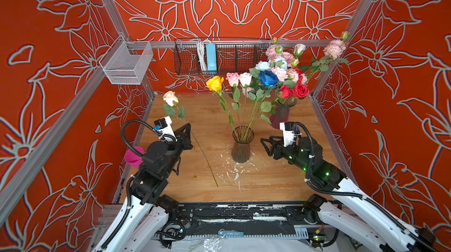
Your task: Arrange the flowers into the vase
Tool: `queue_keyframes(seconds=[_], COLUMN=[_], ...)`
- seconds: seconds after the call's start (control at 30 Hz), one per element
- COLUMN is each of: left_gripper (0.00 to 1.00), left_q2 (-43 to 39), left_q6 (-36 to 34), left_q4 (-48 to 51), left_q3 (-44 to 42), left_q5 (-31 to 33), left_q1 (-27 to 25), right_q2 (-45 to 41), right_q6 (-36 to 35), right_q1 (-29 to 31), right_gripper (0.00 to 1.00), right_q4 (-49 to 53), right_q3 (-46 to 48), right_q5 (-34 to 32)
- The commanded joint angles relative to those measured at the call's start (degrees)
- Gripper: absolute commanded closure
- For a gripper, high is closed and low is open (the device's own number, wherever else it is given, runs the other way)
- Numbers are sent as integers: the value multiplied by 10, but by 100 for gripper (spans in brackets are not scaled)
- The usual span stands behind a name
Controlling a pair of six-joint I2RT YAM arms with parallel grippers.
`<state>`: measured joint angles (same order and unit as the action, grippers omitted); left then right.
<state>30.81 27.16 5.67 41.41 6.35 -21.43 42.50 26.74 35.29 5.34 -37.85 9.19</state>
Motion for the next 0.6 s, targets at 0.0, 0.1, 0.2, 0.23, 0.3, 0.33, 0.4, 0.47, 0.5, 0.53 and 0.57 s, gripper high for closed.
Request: queue_keyframes(seconds=[0.0,0.1,0.2,0.23,0.3,0.33,0.4,0.47,0.5,0.53,0.57], left_gripper=[100,100,100,100,100,100,100,100,100,100,100], left_q2=[1,11,17,19,27,30,38,50,59,68,80], left_q6=[-24,-48,-79,-89,-110,-118,-132,-140,-143,-147,-151], left_q4=[-27,-9,-7,-8,-12,-14,-27,-40,-46,-52,-63], left_q3=[35,82,117,125,139,143,144,146,150,153,155], left_q5=[-67,-93,-97,-95,-83,-77,-67,-60,-58,-58,-56], left_q1=[-3,-21,-58,-71,-101,-115,-145,-171,-185,-196,-211], right_q2=[3,12,27,30,37,39,43,44,45,45,46], right_q6=[-9,-8,-10,-11,-8,-7,-6,-6,-7,-9,-9], right_q1=[-2,0,2,4,7,8,12,16,18,21,23], right_gripper=[38,41,44,45,45,46,46,46,46,47,46], right_q4=[-21,-31,-25,-25,-26,-27,-29,-25,-24,-23,-22], right_q3=[-38,-55,-83,-89,-99,-102,-107,-115,-121,-124,-130], right_q5=[80,98,105,107,104,103,103,101,101,99,98])
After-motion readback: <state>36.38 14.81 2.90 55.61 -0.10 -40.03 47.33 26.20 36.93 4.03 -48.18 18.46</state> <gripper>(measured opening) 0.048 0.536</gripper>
